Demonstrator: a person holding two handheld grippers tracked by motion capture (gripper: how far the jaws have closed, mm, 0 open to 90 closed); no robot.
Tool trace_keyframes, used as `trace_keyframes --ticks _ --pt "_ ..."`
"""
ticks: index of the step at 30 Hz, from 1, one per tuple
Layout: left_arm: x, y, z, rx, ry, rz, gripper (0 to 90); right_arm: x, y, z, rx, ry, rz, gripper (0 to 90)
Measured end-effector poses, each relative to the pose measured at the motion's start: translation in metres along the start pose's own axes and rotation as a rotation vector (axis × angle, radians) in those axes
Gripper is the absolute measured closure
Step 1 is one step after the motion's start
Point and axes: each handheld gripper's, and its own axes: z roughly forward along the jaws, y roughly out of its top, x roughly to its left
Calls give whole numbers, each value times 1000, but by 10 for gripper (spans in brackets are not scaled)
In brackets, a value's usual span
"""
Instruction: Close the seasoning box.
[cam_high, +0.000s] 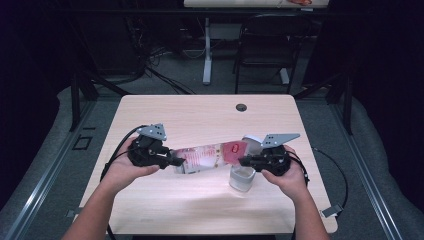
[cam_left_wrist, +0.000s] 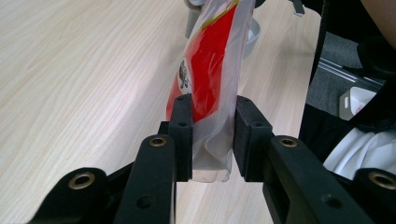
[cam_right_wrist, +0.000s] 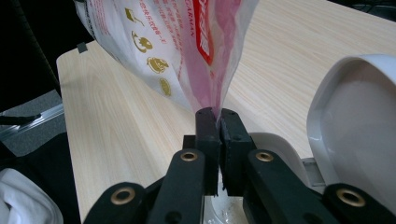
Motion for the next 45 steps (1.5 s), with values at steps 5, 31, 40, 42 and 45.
trace_keyframes --ticks 5,31,40,42,45 --pt "-1 4 0 4 1 7 718 0 -1 -3 -2 -4 3 876" --pt "-5 24 6 12 -8 33 723 -6 -9 -15 -3 -17 34 867" --pt "-11 32 7 21 -5 59 725 2 -17 -18 -23 -59 44 860" --pt "-12 34 7 17 -9 56 726 0 -20 -18 -42 -56 58 857" --pt "-13 36 8 13 -11 55 728 0 -20 -19 -33 -79 49 836"
